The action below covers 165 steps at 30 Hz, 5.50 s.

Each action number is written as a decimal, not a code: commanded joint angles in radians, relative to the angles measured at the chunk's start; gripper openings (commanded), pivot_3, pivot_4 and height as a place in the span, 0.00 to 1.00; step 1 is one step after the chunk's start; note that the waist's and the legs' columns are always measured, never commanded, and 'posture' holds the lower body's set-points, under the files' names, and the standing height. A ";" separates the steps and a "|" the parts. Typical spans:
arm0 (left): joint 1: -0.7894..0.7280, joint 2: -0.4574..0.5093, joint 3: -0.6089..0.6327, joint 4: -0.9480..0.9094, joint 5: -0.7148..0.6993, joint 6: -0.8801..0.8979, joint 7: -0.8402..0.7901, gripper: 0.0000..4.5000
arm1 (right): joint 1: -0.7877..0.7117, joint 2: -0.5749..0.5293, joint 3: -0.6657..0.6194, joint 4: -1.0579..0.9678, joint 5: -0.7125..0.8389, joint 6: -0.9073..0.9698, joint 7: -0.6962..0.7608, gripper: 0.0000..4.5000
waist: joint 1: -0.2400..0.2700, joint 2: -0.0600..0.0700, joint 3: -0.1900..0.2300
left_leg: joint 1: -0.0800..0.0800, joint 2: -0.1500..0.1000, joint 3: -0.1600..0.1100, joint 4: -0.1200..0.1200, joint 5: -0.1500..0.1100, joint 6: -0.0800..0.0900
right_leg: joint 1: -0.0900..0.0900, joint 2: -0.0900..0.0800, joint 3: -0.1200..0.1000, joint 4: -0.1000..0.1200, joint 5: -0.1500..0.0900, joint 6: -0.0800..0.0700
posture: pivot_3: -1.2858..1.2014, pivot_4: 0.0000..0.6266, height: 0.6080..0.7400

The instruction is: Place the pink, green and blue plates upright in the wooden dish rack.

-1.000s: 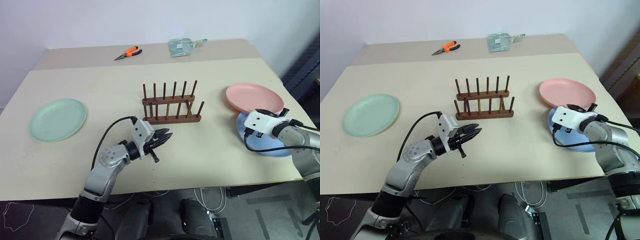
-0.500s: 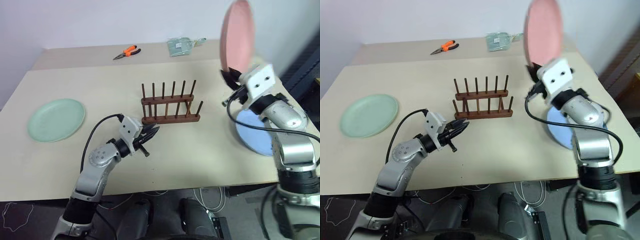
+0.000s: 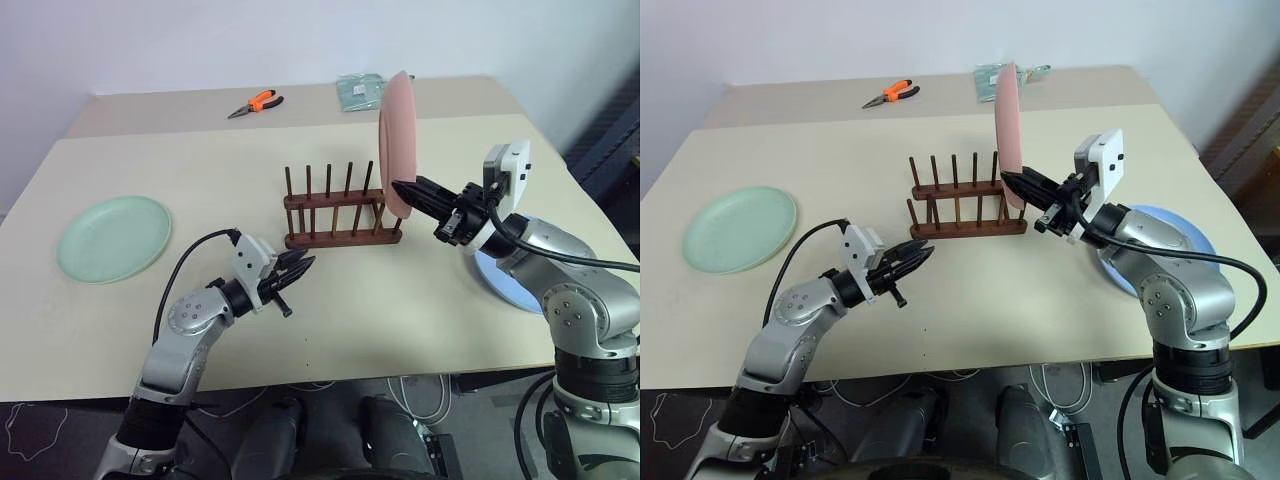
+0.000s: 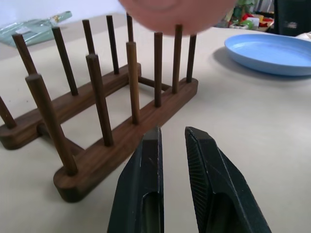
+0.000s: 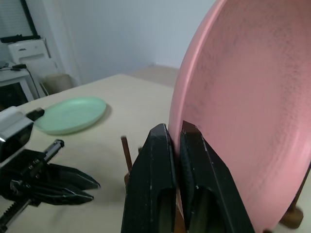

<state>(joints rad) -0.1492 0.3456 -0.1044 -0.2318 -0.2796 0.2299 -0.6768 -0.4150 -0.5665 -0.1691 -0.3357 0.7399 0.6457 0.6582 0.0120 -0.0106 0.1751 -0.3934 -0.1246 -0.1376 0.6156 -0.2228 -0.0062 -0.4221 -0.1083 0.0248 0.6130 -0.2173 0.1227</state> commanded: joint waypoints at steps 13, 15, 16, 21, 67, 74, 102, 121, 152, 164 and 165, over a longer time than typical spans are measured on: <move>0.019 0.012 -0.004 -0.055 0.000 0.003 0.003 0.16 | -0.065 -0.054 -0.010 0.090 -0.004 -0.034 0.134 0.56 | 0.000 0.000 0.000 | 0.000 0.000 0.001 0.000 0.000 0.000 | -0.001 0.000 0.000 0.000 0.000 0.000 | 0.52 0.24 0.99; 0.018 0.012 -0.004 -0.054 0.000 0.003 0.003 0.16 | -0.066 -0.061 -0.009 0.080 -0.012 -0.043 0.140 0.56 | -0.001 0.000 0.000 | -0.001 0.000 0.001 0.000 0.000 0.000 | -0.001 0.000 0.000 0.000 0.000 0.000 | 0.52 0.24 0.99; 0.017 0.012 -0.005 -0.053 0.001 0.004 0.002 0.16 | -0.070 -0.064 -0.010 0.077 -0.017 -0.045 0.139 0.56 | -0.001 0.000 0.000 | -0.001 0.000 0.001 0.000 0.000 0.000 | -0.001 0.000 0.000 0.000 0.000 0.000 | 0.52 0.24 0.99; 0.009 0.012 -0.009 -0.045 0.002 0.004 -0.001 0.16 | -0.083 -0.070 -0.012 0.079 -0.046 -0.047 0.127 0.56 | 0.000 0.000 0.000 | -0.001 0.000 0.001 0.000 0.000 0.000 | -0.001 0.000 0.000 0.000 0.000 0.000 | 0.52 0.24 0.99; 0.034 0.018 -0.039 -0.035 0.031 -0.009 0.005 0.16 | -0.137 -0.207 0.136 0.344 -0.545 -0.388 0.087 0.56 | -0.004 0.001 0.001 | -0.001 0.000 0.001 0.000 0.000 0.000 | -0.002 0.000 0.000 0.000 0.000 0.000 | 0.52 0.24 0.99; 0.035 0.015 -0.043 -0.029 0.037 -0.012 0.005 0.16 | -0.136 -0.190 0.114 0.388 -0.489 -0.379 0.161 0.56 | 0.000 0.001 0.001 | -0.002 0.000 0.001 0.000 0.000 0.000 | -0.002 0.000 0.000 0.000 0.000 0.000 | 0.52 0.24 0.99; 0.032 0.013 -0.048 -0.016 0.042 -0.019 -0.003 0.16 | -0.242 -0.171 0.130 0.548 -0.595 -0.553 0.172 0.56 | -0.001 0.001 0.001 | -0.002 0.000 0.001 0.000 0.000 0.000 | -0.002 0.000 0.000 0.000 0.000 0.000 | 0.52 0.24 0.99; 0.024 0.005 -0.061 -0.008 0.050 -0.019 -0.001 0.16 | -0.508 -0.127 0.213 1.054 -0.690 -0.783 0.331 0.56 | -0.006 0.001 0.001 | -0.001 0.000 0.001 0.000 0.000 0.000 | -0.002 0.000 0.001 0.000 0.001 0.000 | 0.52 0.24 0.99; 0.046 0.024 -0.028 -0.012 0.052 -0.032 0.019 0.16 | -0.416 -0.096 0.021 0.674 -0.451 -0.552 0.276 0.01 | -0.023 0.005 0.003 | -0.001 0.000 0.001 0.000 0.001 -0.001 | -0.003 0.000 0.001 0.002 0.001 0.000 | 0.52 0.24 0.99; 0.015 0.063 0.015 0.027 0.034 -0.027 -0.020 0.16 | -0.102 -0.027 -0.146 -0.046 0.350 0.137 -0.001 0.01 | -0.020 0.005 0.003 | -0.002 0.000 0.001 0.001 0.000 -0.001 | -0.003 -0.004 0.001 0.002 -0.001 -0.004 | 0.52 0.24 0.99; 0.014 0.062 0.014 0.027 0.034 -0.027 -0.021 0.16 | -0.097 -0.026 -0.140 -0.047 0.349 0.138 -0.007 0.01 | -0.020 0.005 0.003 | -0.002 0.000 0.002 0.001 0.000 -0.001 | -0.003 -0.004 0.001 0.002 -0.001 -0.004 | 0.52 0.24 0.99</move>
<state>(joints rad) -0.1199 0.4081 -0.0980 -0.1913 -0.2308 0.2146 -0.6925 -0.5052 -0.5960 -0.2927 -0.3428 1.0563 0.7851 0.6672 -0.0078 -0.0052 0.1784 -0.3952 -0.1247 -0.1361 0.6168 -0.2228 -0.0071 -0.4249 -0.1118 0.0253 0.6147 -0.2178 0.1196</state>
